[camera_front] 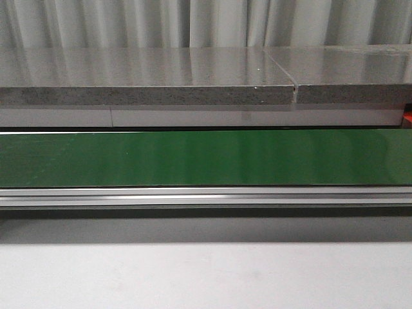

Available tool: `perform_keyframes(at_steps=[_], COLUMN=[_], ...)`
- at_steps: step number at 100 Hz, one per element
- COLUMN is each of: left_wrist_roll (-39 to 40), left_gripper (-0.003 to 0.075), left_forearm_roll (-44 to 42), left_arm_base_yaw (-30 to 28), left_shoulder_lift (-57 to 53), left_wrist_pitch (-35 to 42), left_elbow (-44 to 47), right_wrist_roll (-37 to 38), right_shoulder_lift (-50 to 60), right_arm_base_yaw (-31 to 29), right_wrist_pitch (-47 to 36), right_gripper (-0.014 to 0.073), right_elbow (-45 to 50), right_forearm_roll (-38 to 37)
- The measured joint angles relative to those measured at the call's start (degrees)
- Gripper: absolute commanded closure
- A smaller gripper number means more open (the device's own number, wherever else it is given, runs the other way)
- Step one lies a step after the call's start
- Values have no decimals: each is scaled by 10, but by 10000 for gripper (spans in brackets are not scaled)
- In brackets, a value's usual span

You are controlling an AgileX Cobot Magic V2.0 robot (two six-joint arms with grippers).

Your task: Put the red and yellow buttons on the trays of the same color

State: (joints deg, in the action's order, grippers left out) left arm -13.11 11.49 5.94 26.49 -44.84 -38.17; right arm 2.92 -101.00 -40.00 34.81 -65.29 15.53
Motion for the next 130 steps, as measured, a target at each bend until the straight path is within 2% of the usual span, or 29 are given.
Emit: perform_keyframes(at_steps=[8,18,25,57,89,94,101,125,130], left_wrist_roll=[0,0,0,0,0,0,0,0,0], left_gripper=[741,741,741,741,741,741,741,741,741], left_forearm_roll=[0,0,0,0,0,0,0,0,0], left_arm_base_yaw=[0,0,0,0,0,0,0,0,0], left_shoulder_lift=[0,0,0,0,0,0,0,0,0], left_wrist_pitch=[0,0,0,0,0,0,0,0,0], left_elbow=[0,0,0,0,0,0,0,0,0], right_wrist_roll=[0,0,1,1,1,1,0,-35,-37], right_shoulder_lift=[-11,-13,-13,3,120,143,176,277,292], right_arm_base_yaw=[10,22,28,33,37,40,52,130,148], right_wrist_pitch=[-9,-19,-20,-22,-17,-11,-4,21,28], right_gripper=[335,162,95,92,94,111,183,662,654], right_elbow=[0,0,0,2,23,23,23,23,23], right_forearm_roll=[0,-1,0,-4,-36,-41,-44,-46,-46])
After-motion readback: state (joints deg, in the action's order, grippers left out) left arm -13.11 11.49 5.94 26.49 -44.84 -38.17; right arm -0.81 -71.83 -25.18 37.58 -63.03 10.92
